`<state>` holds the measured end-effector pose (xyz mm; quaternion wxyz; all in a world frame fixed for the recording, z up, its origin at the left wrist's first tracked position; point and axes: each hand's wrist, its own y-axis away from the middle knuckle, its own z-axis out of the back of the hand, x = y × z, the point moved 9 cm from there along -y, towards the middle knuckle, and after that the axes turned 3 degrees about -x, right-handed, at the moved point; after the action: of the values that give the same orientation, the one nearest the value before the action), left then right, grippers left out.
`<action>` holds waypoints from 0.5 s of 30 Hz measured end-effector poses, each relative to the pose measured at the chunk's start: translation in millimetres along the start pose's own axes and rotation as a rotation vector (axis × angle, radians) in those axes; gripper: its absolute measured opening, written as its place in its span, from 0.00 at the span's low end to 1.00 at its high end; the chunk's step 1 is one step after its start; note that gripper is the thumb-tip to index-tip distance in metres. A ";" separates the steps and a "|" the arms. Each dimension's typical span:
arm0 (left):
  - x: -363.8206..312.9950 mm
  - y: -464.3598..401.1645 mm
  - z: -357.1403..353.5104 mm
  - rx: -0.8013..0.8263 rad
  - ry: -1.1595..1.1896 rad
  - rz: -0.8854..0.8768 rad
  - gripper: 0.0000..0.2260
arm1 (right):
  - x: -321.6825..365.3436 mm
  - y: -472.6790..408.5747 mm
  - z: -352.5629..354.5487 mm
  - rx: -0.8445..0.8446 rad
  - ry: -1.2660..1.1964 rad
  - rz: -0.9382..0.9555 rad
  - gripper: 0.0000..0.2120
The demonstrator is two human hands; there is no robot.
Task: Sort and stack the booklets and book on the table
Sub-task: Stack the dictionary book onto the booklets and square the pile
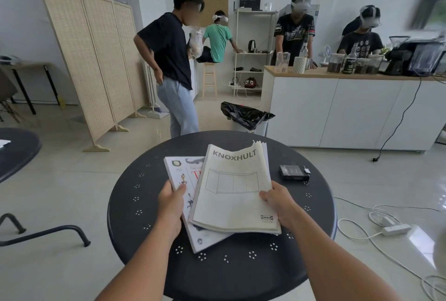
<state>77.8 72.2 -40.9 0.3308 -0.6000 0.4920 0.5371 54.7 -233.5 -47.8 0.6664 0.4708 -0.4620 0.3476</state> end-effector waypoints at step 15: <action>-102.2 -6.0 30.2 -0.147 0.107 -0.410 0.08 | -5.0 1.7 4.6 -0.068 0.124 0.036 0.14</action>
<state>80.1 125.9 51.3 0.3617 -0.7376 0.3361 0.4605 50.2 -237.5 -51.4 0.7030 0.4168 -0.4397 0.3723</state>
